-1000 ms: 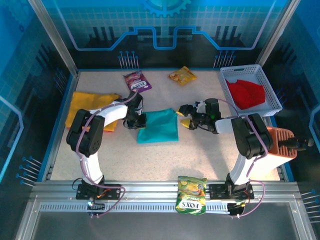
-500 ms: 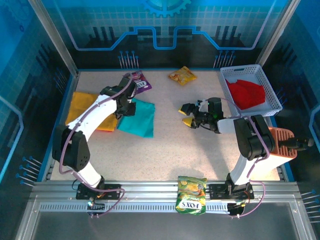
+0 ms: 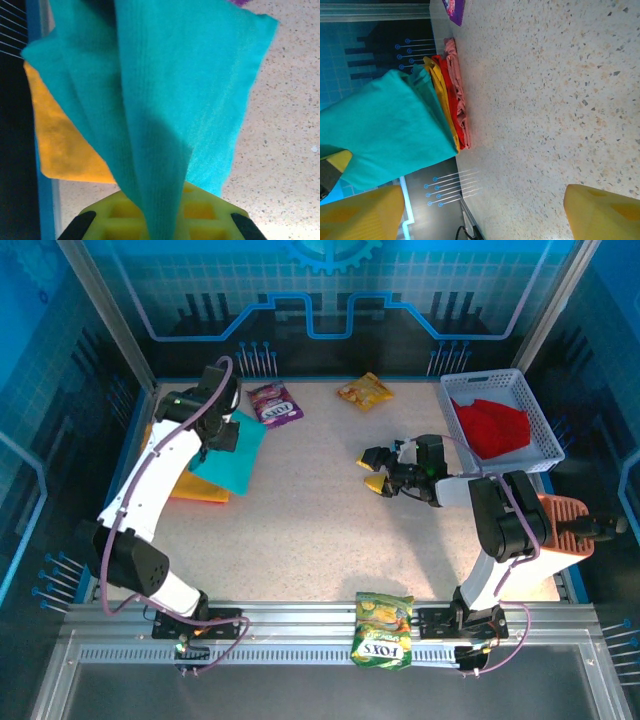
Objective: Fold and stack the t-shirts
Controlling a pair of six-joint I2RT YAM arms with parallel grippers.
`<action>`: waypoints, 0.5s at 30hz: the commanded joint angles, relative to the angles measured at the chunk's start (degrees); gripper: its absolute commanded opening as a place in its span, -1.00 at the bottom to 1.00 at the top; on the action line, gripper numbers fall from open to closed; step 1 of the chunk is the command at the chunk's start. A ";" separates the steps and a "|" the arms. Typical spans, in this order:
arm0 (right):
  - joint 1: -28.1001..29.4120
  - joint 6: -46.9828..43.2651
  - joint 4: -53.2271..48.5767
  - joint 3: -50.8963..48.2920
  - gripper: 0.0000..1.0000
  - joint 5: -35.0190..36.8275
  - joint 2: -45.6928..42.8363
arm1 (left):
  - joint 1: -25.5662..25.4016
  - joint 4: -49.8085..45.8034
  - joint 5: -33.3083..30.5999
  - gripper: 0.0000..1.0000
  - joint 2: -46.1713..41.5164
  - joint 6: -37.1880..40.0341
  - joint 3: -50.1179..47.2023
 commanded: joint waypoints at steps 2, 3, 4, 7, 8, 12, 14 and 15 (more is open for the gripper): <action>-0.67 -0.55 -0.32 -0.42 0.67 -1.51 -1.41 | 0.87 -4.49 -2.84 -1.00 -1.43 2.96 5.00; -0.72 -0.70 -0.65 -0.26 0.67 -1.61 -1.58 | 0.90 -5.08 -2.68 -1.00 -1.41 3.03 5.99; -0.70 -0.87 -0.96 -0.09 0.67 -1.61 -1.71 | 0.89 -5.24 -2.65 -1.00 -1.47 3.28 6.51; -0.69 -1.12 -1.61 0.28 0.67 -1.60 -1.98 | 1.26 -5.64 -4.03 -1.00 -1.39 4.33 7.32; -0.71 -1.13 -1.69 0.28 0.67 -1.58 -1.94 | 1.47 -5.89 -4.44 -1.00 -1.19 4.44 7.53; -0.67 -1.39 -2.09 0.26 0.67 -1.61 -1.86 | 2.29 -5.33 -3.45 -1.00 -1.34 4.50 7.35; -0.76 -1.39 -2.06 0.24 0.67 -1.66 -1.65 | 2.39 -5.02 -2.96 -1.00 -1.06 4.19 7.06; -0.64 -1.33 -1.90 0.03 0.67 -1.66 -1.56 | 2.47 -4.81 -2.93 -1.00 -0.96 4.19 6.81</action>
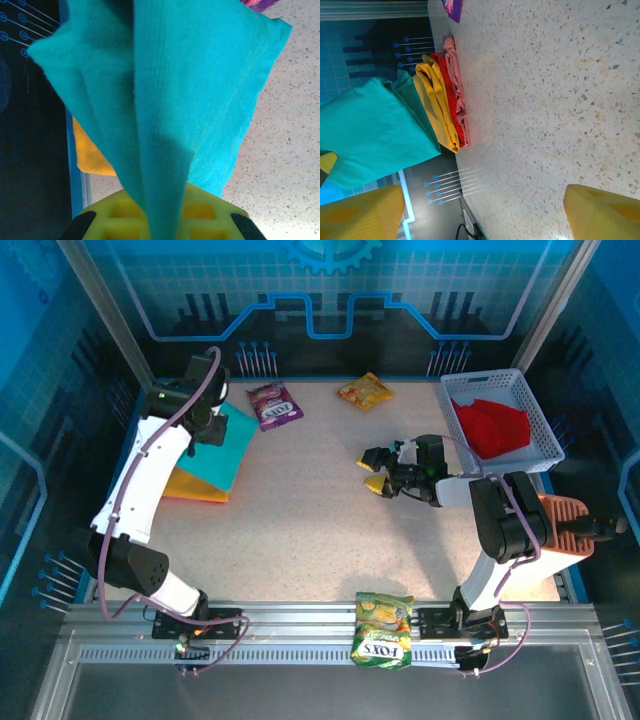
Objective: Fold and stack the t-shirts
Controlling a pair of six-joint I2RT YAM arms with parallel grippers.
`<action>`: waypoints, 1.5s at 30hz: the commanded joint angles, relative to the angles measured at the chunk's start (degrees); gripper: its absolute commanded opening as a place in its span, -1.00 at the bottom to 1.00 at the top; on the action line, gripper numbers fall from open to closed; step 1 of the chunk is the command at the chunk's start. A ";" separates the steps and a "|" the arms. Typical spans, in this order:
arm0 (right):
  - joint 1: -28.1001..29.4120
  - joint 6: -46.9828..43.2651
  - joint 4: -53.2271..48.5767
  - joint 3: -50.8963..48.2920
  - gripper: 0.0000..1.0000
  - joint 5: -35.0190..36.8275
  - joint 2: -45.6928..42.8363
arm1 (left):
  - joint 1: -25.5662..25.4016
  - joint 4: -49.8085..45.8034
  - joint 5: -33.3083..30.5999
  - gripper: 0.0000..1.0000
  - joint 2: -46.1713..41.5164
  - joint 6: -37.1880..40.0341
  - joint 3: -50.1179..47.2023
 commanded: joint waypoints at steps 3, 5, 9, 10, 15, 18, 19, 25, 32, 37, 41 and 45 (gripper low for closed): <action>-0.61 -1.06 -0.40 -0.25 0.67 -1.30 -1.10 | 1.00 0.37 -0.64 -1.00 -0.21 0.57 0.30; -0.55 -1.08 -0.36 -0.36 0.67 -1.31 -0.90 | 1.55 1.06 -0.17 -1.00 0.07 0.57 -0.35; -0.61 -1.08 -0.12 -0.44 0.67 -1.54 -0.54 | 2.86 2.65 0.30 -1.00 0.29 0.25 -1.94; -0.57 -1.08 -0.08 -0.48 0.67 -1.49 -0.38 | 3.23 2.69 0.58 -1.00 0.36 0.19 -2.06; -0.55 -0.65 1.15 -0.79 0.67 -1.92 0.46 | 5.15 4.34 1.40 -1.00 1.16 -0.02 -3.79; -0.55 -0.16 2.29 -1.05 0.67 -2.25 0.97 | 6.56 5.71 2.91 -1.00 1.21 -0.38 -4.79; -0.58 -0.06 2.55 -1.15 0.67 -2.34 1.12 | 6.88 6.02 3.05 -1.00 1.28 -0.38 -5.00; -0.60 0.75 4.62 -1.54 0.67 -2.82 2.43 | 8.26 6.47 4.69 -1.00 2.00 -1.08 -5.13; -0.71 1.57 6.52 -1.89 0.67 -3.19 3.51 | 9.87 6.98 5.67 -1.00 3.42 -2.56 -5.23; -0.72 1.62 6.66 -1.67 0.67 -3.50 3.53 | 11.93 7.69 5.84 -1.00 4.31 -3.21 -5.68; -0.72 0.82 6.37 -1.22 0.67 -4.26 3.20 | 13.38 10.34 5.81 -1.00 4.74 -2.79 -7.38; -0.71 -1.18 3.39 -0.59 0.66 -4.05 1.46 | 14.90 10.33 3.68 -1.00 7.16 -3.06 -6.41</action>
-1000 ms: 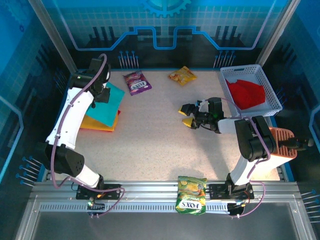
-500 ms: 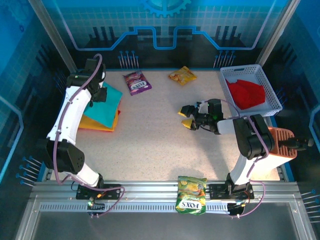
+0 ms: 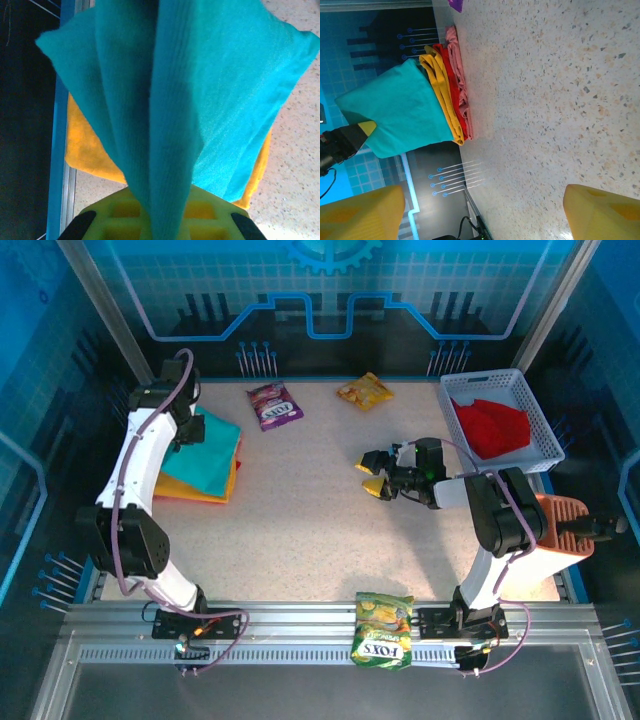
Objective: Fold and stack the t-shirts
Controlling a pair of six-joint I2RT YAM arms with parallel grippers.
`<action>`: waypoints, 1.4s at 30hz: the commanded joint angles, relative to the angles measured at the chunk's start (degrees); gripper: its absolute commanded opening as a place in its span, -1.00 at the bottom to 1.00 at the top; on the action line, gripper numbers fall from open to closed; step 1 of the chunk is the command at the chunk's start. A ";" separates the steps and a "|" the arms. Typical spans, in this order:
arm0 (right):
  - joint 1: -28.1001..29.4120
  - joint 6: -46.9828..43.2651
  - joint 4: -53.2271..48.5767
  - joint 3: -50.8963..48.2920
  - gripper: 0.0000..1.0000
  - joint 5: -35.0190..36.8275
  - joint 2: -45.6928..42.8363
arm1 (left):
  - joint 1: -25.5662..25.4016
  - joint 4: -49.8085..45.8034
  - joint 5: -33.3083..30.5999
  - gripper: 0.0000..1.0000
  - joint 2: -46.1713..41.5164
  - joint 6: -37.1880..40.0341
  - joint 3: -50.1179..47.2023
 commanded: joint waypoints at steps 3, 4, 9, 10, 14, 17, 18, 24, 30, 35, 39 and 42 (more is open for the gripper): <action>-0.73 -6.88 -8.21 1.53 0.67 0.45 -4.07 | 2.35 2.73 -1.51 -1.00 2.69 -1.55 -0.33; -0.69 -8.33 -10.37 2.04 0.68 0.93 -4.78 | 2.69 2.97 -1.42 -1.00 2.96 -1.55 -0.66; -0.72 -14.71 -18.95 4.31 0.71 2.32 -8.30 | 4.36 4.30 -2.13 -1.00 4.76 -2.17 -1.98; -0.75 -15.58 -20.63 4.71 0.72 2.58 -8.75 | 4.58 4.86 -2.33 -1.00 4.85 -2.20 -2.25; -0.81 -17.27 -23.30 5.57 0.72 3.12 -9.66 | 5.08 4.88 -3.21 -1.00 5.97 -3.58 -2.54; -0.90 -16.79 -22.43 5.04 0.72 3.12 -9.69 | 5.22 5.63 -4.19 -1.00 6.33 -3.76 -3.33; -0.94 -16.56 -22.03 4.87 0.72 2.97 -9.68 | 5.33 5.87 -4.68 -1.00 6.48 -3.75 -3.44; -1.12 -16.55 -21.79 4.35 0.72 2.72 -9.78 | 6.39 6.40 -5.30 -1.00 8.02 -3.76 -3.12; -1.23 -16.51 -21.72 3.51 0.72 2.68 -10.21 | 7.42 6.04 -5.72 -1.00 10.60 -4.50 -2.61; -1.19 -16.61 -21.64 2.52 0.72 2.68 -10.85 | 8.54 4.49 -8.84 -0.70 13.82 -6.18 -0.86; -1.21 -17.03 -21.96 2.06 0.72 2.55 -11.39 | 9.78 2.39 -13.36 0.89 15.62 -9.68 0.66; -1.17 -17.30 -22.51 1.63 0.72 2.68 -11.92 | 10.00 2.24 -14.04 0.98 14.96 -10.86 0.80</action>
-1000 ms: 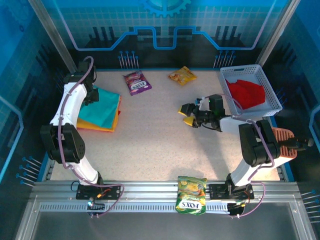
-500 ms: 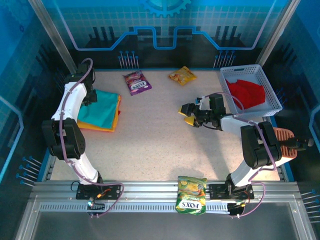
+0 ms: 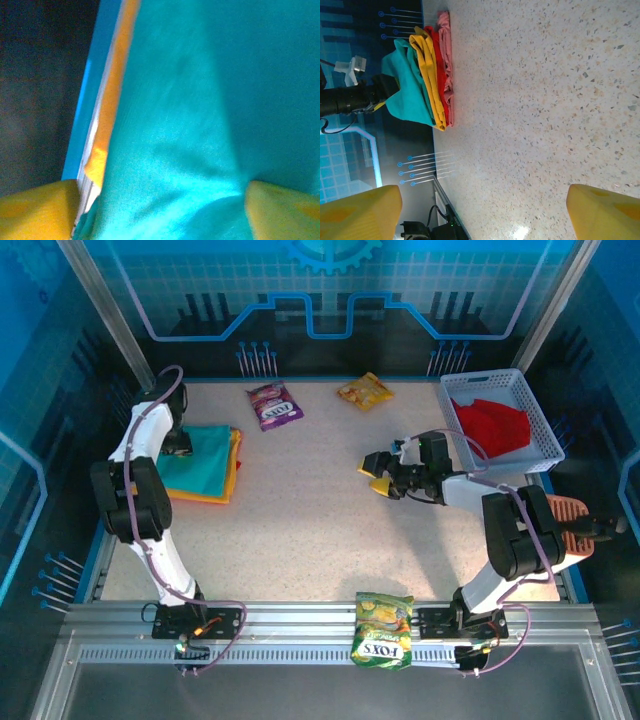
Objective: Fold and stack the t-shirts
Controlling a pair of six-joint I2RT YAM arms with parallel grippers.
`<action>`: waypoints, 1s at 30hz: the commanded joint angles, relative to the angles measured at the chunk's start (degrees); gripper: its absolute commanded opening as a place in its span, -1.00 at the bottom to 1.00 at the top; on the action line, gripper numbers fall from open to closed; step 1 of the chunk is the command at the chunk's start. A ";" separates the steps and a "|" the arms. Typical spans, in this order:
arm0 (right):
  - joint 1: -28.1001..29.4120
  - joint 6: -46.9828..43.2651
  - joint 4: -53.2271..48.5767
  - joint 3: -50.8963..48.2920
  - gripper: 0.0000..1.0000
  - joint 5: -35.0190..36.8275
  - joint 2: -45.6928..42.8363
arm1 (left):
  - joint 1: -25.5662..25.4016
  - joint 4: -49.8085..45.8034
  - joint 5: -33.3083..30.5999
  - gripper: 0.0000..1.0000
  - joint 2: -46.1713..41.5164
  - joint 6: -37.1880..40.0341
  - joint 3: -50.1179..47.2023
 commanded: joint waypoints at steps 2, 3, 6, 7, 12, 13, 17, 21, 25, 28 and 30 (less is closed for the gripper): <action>-1.11 -1.56 -1.72 -0.95 0.72 0.04 -2.04 | 0.69 -2.21 -2.31 0.98 -1.26 -3.45 2.15; -1.04 -1.52 -1.75 -1.00 0.72 0.02 -2.11 | 0.69 -1.89 -1.53 0.99 -1.78 -3.66 2.06; -1.11 -1.54 -1.86 -1.39 0.72 0.34 -2.50 | 0.47 -2.60 1.96 0.99 -3.29 -5.24 2.49; -1.03 -1.55 -2.00 -1.46 0.72 0.41 -2.64 | 0.27 -2.77 3.43 0.98 -3.94 -6.00 2.54; -1.00 -1.35 -2.10 -1.28 0.72 0.70 -2.57 | -0.98 0.95 14.55 0.96 -10.47 -9.83 -0.56; -0.92 -1.29 -2.11 -1.18 0.72 0.68 -2.64 | -1.07 1.75 15.73 0.95 -11.38 -10.51 -1.27; -0.82 -1.81 -3.45 -0.96 0.72 1.28 -3.16 | -0.91 6.57 20.25 0.93 -13.74 -12.21 -5.67; -0.79 -1.84 -3.51 -0.92 0.72 1.05 -3.34 | 0.79 7.47 18.98 0.91 -10.19 -12.32 -7.13; -0.83 -1.43 -2.73 -1.64 0.72 1.31 -4.15 | 4.32 10.71 21.69 0.87 -6.72 -12.47 -8.95; -0.80 -1.08 -1.86 -2.26 0.72 1.17 -4.23 | 7.00 12.51 24.82 0.86 -3.75 -13.19 -9.04; -0.77 -0.99 -1.55 -2.63 0.72 0.97 -4.07 | 8.90 12.92 28.19 0.83 -1.55 -14.58 -8.41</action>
